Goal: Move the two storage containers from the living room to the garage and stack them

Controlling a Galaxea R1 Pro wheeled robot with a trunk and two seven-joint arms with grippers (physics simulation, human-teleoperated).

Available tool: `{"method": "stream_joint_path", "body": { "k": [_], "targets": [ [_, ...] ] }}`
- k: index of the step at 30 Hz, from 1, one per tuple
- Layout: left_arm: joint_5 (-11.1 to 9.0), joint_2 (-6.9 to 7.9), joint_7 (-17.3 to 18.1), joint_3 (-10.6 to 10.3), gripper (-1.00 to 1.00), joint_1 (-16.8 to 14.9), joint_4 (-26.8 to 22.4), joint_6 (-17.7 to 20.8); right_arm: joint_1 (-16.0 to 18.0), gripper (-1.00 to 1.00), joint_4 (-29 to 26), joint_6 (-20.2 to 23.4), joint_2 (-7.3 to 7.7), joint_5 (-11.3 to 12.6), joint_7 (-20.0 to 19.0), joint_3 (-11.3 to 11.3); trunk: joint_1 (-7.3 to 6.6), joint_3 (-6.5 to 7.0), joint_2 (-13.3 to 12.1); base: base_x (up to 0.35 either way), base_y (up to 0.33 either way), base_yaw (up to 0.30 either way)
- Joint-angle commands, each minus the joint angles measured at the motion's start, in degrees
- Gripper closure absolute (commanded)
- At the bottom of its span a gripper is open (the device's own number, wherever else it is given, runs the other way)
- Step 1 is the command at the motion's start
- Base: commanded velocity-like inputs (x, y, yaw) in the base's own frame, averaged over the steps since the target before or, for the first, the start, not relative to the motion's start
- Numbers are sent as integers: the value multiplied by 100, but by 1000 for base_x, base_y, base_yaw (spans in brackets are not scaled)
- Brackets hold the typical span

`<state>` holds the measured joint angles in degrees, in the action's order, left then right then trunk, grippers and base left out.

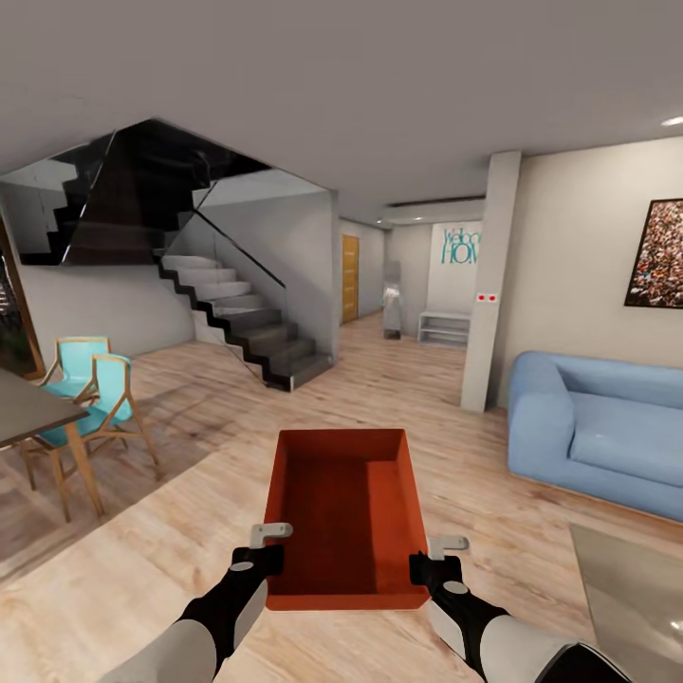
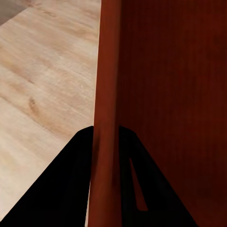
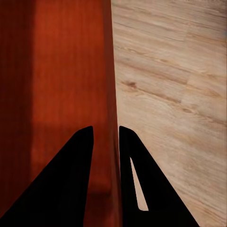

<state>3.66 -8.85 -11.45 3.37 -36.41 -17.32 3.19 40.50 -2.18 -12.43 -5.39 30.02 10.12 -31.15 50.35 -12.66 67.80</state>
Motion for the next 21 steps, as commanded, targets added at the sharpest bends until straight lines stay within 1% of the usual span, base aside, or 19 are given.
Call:
{"method": "stream_joint_path", "body": {
  "k": [1, 21],
  "targets": [
    [-314, -2, -16, 240, 100, -6, -168, 38, 2, 100, 7, -31, 3, 83, -19, -14, 3, -8, 4, 320, 0, 0],
    [-339, -3, 25, 269, 100, -6, -79, 41, 2, 100, 7, -30, 3, 84, -19, -14, 3, -8, 4, 320, 0, 0]
  ]
}}
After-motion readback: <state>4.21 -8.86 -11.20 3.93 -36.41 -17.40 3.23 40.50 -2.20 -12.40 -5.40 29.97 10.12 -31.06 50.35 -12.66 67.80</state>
